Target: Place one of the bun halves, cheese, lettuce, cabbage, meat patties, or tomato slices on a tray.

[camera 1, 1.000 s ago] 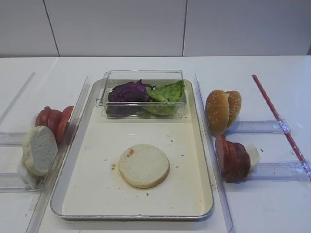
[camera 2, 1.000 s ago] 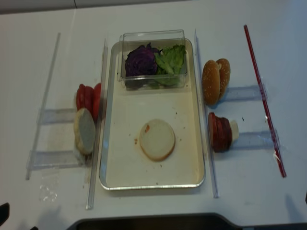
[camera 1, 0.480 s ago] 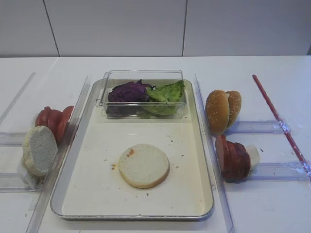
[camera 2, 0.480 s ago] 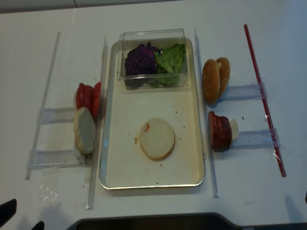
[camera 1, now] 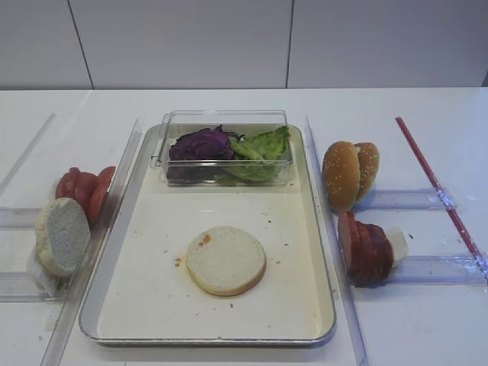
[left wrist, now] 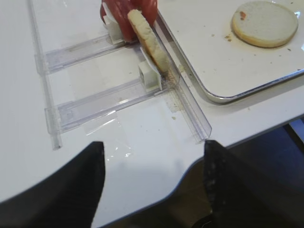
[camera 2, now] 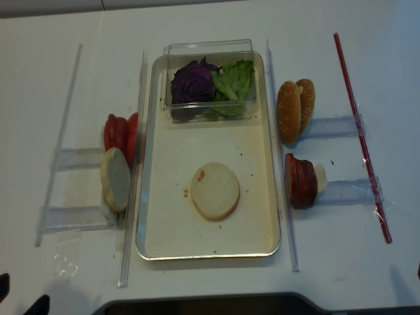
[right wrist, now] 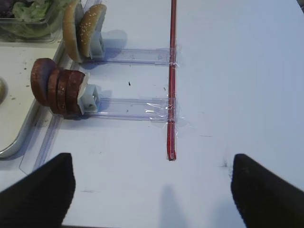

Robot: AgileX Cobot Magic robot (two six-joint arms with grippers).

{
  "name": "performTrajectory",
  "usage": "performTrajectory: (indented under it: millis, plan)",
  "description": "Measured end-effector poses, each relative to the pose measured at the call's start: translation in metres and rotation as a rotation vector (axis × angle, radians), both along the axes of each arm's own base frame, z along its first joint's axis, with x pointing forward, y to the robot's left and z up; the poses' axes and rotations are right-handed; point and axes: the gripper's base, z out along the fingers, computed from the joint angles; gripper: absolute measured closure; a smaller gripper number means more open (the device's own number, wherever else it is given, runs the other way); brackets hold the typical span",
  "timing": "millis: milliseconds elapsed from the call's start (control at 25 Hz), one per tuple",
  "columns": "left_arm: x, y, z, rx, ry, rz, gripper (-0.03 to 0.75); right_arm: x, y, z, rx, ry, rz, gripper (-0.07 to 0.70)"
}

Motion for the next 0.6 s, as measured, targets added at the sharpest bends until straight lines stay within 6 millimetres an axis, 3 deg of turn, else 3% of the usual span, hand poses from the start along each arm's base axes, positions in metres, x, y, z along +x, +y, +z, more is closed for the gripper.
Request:
performTrajectory:
  millis: [600]
  plan:
    - [-0.0001, 0.0001, -0.0001, -0.002, 0.002, 0.009, 0.265, 0.0000, 0.0000, 0.0000, 0.000, 0.000, 0.000, -0.056]
